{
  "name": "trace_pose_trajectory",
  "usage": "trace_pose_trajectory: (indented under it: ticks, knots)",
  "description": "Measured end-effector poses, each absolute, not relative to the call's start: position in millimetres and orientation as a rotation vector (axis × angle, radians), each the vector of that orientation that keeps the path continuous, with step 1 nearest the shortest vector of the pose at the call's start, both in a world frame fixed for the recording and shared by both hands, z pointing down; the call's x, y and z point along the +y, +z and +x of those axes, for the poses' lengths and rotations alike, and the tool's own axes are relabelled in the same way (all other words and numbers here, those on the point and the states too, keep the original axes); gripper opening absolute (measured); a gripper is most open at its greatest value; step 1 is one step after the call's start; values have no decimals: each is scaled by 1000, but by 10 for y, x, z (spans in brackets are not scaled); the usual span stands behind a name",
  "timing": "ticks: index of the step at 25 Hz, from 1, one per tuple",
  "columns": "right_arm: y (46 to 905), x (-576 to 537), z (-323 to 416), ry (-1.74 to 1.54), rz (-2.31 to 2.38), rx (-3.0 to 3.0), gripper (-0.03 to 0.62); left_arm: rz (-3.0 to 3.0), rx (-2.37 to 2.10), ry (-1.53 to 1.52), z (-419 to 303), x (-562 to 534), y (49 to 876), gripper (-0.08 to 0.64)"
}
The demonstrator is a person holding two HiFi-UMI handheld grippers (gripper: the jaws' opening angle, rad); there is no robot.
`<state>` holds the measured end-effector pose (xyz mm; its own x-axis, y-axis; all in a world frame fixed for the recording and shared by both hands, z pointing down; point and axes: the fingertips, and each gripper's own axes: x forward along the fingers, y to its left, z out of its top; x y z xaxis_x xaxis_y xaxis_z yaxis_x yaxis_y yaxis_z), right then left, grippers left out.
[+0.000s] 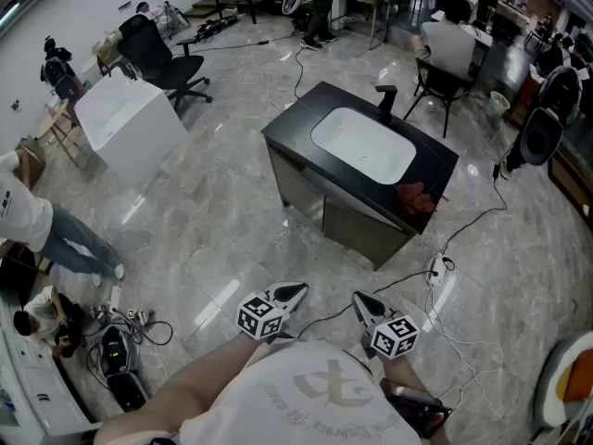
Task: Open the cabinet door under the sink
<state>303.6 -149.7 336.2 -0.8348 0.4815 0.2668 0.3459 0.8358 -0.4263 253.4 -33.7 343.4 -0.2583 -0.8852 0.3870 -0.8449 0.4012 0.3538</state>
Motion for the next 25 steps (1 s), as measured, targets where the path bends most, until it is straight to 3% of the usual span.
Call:
trace_pose_trajectory:
  ticks: [25]
  knots:
    - [3432, -965, 2633, 516, -540, -2617, 14, 1376, -2172, -105, 2264, 465, 3468, 9]
